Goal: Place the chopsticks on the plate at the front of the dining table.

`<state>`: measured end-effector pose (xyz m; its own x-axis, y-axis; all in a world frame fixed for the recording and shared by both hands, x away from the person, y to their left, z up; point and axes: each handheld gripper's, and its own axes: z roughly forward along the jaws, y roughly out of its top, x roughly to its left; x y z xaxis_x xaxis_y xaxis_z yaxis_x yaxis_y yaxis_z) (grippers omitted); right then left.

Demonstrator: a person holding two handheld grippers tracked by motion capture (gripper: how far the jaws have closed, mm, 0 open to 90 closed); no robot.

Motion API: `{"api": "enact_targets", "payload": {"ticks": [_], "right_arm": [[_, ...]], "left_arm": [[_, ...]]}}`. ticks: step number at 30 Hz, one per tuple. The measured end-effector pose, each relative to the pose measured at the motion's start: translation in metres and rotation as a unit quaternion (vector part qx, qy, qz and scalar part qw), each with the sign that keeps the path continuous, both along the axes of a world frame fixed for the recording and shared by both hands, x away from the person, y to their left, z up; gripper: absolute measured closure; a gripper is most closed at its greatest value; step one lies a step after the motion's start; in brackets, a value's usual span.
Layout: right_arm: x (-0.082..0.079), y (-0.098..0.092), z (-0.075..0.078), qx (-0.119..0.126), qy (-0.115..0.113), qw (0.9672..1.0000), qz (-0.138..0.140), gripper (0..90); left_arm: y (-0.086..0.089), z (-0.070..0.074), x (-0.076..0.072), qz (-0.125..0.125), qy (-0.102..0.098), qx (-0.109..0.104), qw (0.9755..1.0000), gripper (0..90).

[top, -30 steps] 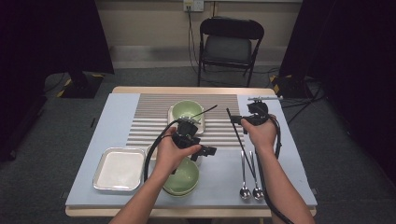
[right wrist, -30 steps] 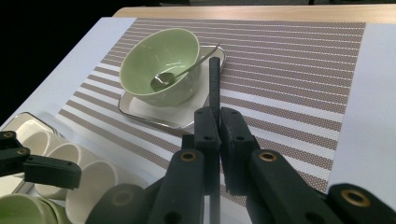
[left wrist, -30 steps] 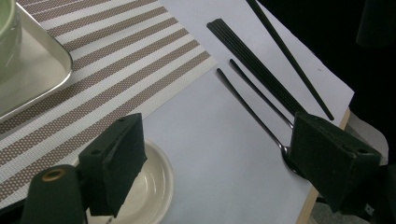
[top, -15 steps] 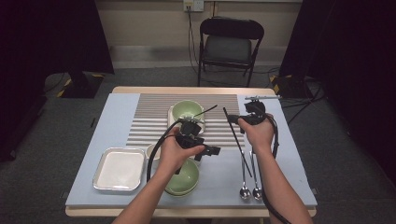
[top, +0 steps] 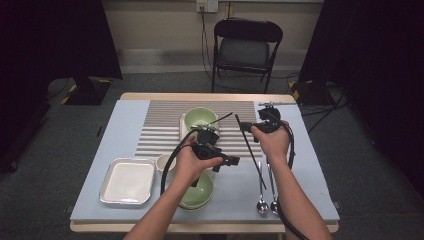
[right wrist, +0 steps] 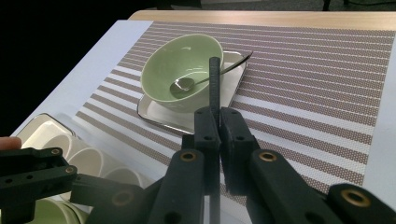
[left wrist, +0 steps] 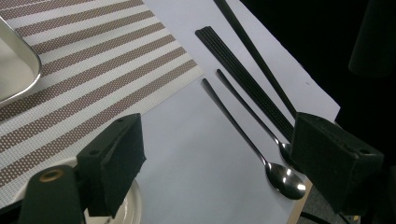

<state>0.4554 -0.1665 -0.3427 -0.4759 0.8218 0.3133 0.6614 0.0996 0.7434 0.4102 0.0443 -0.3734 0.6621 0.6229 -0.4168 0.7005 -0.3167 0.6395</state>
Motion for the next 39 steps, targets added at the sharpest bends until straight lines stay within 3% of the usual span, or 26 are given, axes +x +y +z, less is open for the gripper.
{"api": "enact_targets", "payload": {"ticks": [39], "right_arm": [[0.000, 0.024, 0.005, 0.009, -0.002, 0.9998, 0.019, 86.7]], "left_arm": [[-0.017, -0.006, 0.006, -0.002, 0.012, -0.026, 0.9996, 34.0]]}}
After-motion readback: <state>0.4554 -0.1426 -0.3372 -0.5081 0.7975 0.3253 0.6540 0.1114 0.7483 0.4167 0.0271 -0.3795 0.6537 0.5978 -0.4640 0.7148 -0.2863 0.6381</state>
